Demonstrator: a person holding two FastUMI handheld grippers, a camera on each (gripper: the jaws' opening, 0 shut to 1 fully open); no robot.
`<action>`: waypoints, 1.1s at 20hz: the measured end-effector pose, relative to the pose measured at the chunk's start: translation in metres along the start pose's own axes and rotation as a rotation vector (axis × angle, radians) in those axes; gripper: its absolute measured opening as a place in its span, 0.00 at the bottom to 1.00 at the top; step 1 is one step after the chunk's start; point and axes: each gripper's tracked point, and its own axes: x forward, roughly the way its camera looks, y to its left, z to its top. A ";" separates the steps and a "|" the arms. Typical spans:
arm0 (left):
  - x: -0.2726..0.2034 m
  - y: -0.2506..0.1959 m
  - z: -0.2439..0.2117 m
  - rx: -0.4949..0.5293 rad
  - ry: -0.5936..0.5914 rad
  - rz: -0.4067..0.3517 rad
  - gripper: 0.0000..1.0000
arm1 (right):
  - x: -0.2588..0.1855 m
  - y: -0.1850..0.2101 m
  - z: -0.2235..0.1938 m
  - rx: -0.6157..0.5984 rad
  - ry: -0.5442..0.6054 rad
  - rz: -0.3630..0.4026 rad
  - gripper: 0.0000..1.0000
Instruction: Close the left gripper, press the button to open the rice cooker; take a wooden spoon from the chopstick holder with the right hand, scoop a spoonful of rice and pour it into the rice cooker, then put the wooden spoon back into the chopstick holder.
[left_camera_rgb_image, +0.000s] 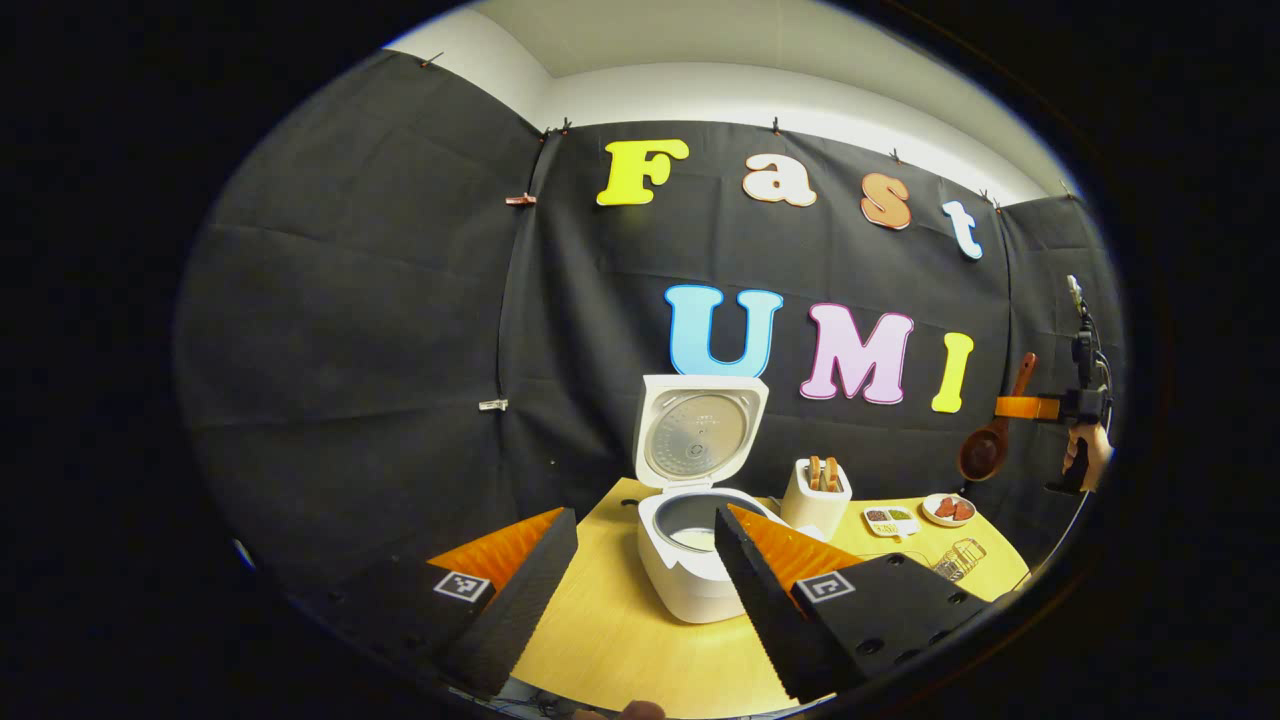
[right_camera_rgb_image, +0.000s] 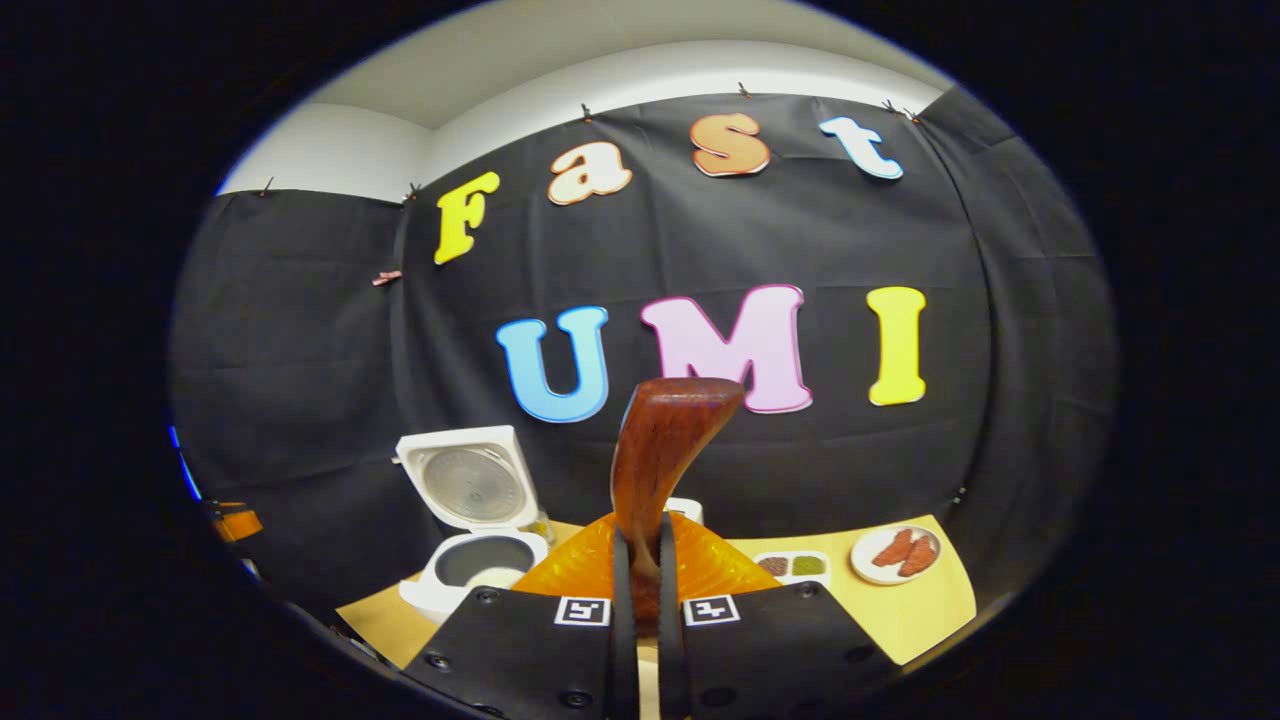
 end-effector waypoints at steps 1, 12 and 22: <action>-0.001 -0.008 0.001 0.004 -0.001 -0.003 0.95 | -0.004 -0.019 -0.010 -0.003 0.019 -0.020 0.12; -0.009 -0.078 0.021 0.051 -0.003 0.027 0.95 | -0.004 -0.159 -0.164 0.049 0.255 -0.147 0.12; -0.009 -0.120 0.025 0.022 0.028 0.056 0.95 | 0.013 -0.185 -0.257 0.168 0.394 -0.135 0.17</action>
